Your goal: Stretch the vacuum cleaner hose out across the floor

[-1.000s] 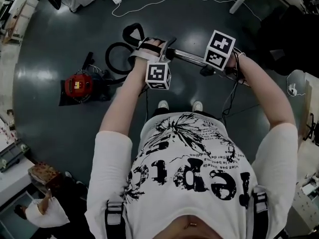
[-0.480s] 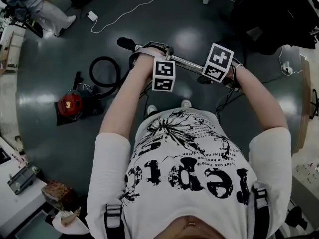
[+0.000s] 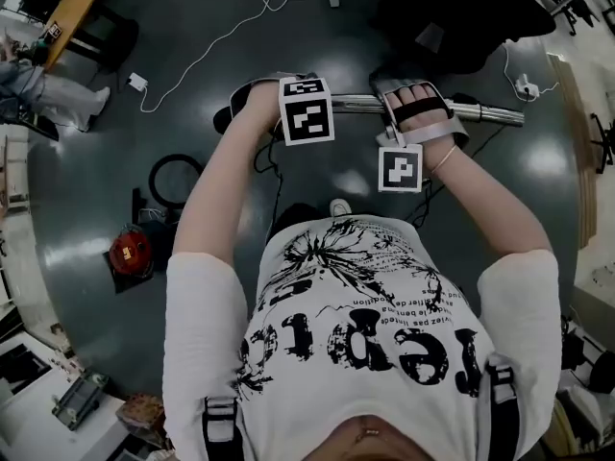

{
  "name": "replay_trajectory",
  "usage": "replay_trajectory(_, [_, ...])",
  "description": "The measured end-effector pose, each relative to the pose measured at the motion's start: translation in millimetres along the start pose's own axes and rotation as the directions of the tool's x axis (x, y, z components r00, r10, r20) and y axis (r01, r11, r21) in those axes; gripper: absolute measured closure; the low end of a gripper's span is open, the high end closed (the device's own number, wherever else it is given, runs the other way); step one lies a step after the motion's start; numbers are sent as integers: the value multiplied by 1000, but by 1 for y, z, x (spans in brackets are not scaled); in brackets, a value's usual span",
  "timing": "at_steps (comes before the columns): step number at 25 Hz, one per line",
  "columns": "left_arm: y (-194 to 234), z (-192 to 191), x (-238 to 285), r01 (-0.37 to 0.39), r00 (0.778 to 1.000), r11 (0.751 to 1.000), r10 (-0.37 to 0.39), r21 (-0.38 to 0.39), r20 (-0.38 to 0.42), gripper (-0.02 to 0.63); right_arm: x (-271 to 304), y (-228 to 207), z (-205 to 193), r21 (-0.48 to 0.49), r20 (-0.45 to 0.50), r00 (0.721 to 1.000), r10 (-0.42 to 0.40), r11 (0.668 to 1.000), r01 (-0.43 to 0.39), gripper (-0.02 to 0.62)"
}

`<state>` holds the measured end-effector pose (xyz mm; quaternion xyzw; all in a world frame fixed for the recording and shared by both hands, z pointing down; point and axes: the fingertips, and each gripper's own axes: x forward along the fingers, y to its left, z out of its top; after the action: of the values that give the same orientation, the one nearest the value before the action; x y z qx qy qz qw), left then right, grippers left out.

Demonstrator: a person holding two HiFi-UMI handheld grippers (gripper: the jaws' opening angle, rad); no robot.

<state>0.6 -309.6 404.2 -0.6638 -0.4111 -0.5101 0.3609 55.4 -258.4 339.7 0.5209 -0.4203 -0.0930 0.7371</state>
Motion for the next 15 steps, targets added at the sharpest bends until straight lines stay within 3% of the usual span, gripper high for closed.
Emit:
replay_trajectory(3, [6,31,-1,133,990,991,-133,1,48,466,-1,-18,-24,-164,-60,986,-156,976,144,466])
replay_trajectory(5, [7,47,1,211,974,977,-211,8,80,466,4,-16,-40,-219,-93,981,-170,965,146,468])
replay_trajectory(7, [2,61,10,313,942,950,-312,14,123,466,8,-9,-53,-241,-111,980,-166,961,136,479])
replay_trajectory(9, [-6,75,21,420,895,907,-418,25,156,466,9,1,-67,-249,-124,983,-133,963,99,484])
replay_trajectory(12, [-14,94,34,549,818,834,-548,47,172,466,12,23,-88,-200,-143,990,-7,979,-22,486])
replay_trajectory(15, [-21,112,48,640,752,766,-640,55,160,466,15,50,-97,-34,-88,986,141,989,-144,488])
